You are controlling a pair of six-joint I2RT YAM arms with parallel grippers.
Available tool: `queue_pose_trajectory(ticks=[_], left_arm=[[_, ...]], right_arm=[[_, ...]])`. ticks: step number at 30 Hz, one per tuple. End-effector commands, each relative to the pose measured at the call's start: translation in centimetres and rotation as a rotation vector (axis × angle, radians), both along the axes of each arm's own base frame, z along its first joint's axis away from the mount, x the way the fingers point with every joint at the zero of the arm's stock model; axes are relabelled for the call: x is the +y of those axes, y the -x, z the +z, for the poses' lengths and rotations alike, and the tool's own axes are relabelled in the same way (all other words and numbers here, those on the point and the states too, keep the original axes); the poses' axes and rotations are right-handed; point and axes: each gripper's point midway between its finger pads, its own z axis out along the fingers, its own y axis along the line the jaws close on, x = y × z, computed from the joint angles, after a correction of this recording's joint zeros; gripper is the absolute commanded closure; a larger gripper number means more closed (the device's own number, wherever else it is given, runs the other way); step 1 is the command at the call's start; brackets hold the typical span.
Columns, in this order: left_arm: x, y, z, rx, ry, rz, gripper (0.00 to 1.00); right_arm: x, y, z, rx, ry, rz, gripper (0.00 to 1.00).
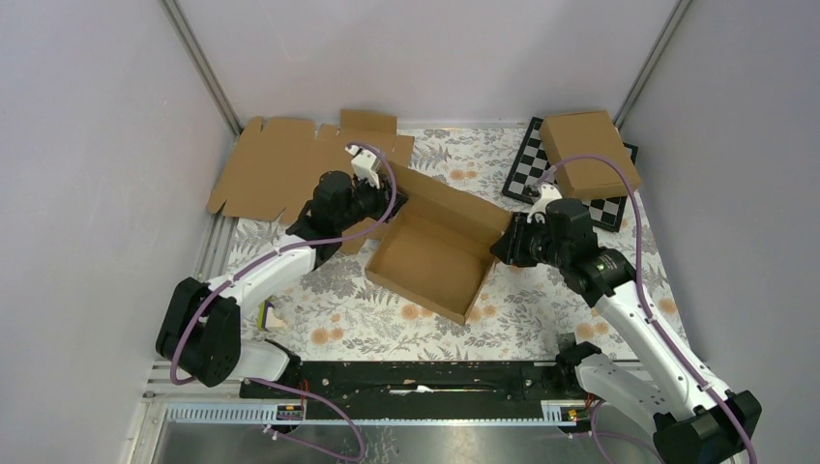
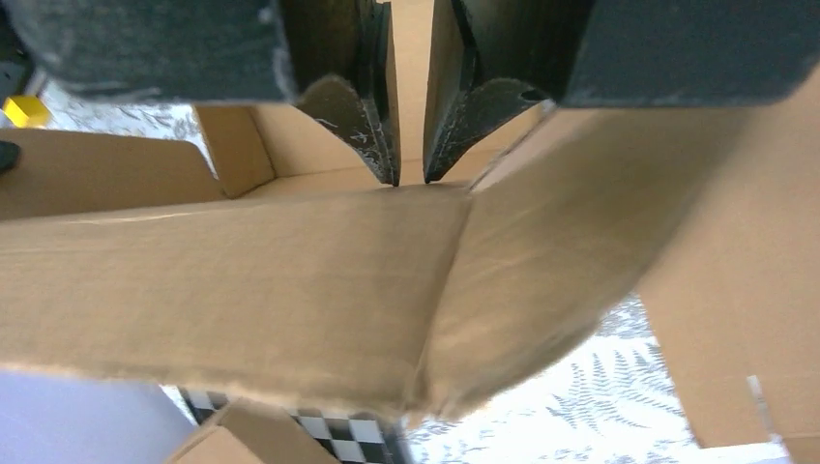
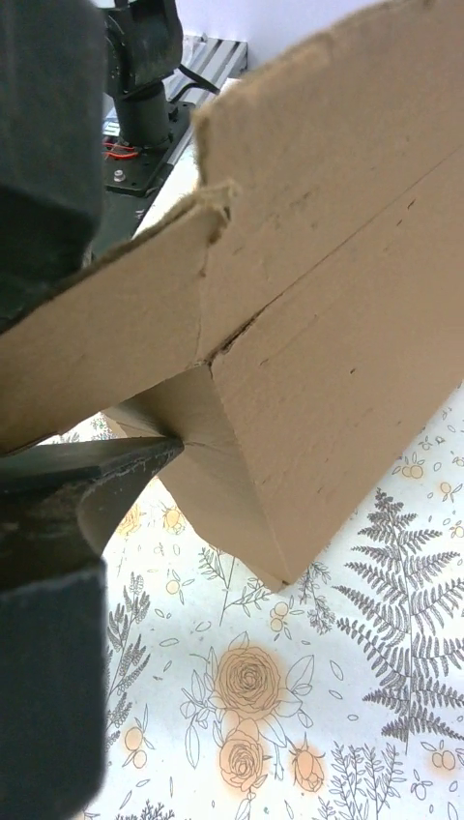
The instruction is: Fold the paper box
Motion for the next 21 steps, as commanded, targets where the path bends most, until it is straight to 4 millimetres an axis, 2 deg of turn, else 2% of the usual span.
queue_pose_trajectory(ticks=[1,3,5,6,8,12,16,18,21], left_arm=[[3.6,-2.7,2.0,0.011,-0.018,0.215,0.76],[5.1,-2.8,2.1,0.016,0.000,0.252,0.66],[6.7,-3.2,1.8,0.017,0.014,0.322,0.34],[7.2,-3.2,1.3,0.016,0.009,0.337,0.26],[7.3,-3.1,1.0,-0.005,0.006,0.328,0.20],[7.3,-3.3,0.7,-0.069,-0.028,0.260,0.17],[5.9,-2.9,1.8,-0.120,-0.013,0.138,0.19],[5.3,-2.6,1.8,-0.110,0.006,0.104,0.25],[5.0,-2.5,1.7,-0.077,0.015,0.090,0.47]], right_arm=[[0.0,-0.9,2.6,-0.053,-0.008,-0.027,0.69],[-0.4,-1.1,2.8,-0.064,0.003,-0.042,0.72],[-0.6,-1.2,2.8,-0.068,0.015,-0.051,0.76],[-0.6,-1.2,2.6,-0.064,0.019,-0.051,0.77],[-0.5,-1.3,2.4,-0.054,0.020,-0.047,0.78],[-0.2,-1.5,2.4,-0.047,0.022,-0.031,0.80],[-0.2,-1.6,2.6,-0.056,0.025,-0.028,0.80],[-0.1,-1.7,2.7,-0.055,0.023,-0.028,0.81],[0.3,-1.9,3.0,-0.044,0.009,-0.022,0.78]])
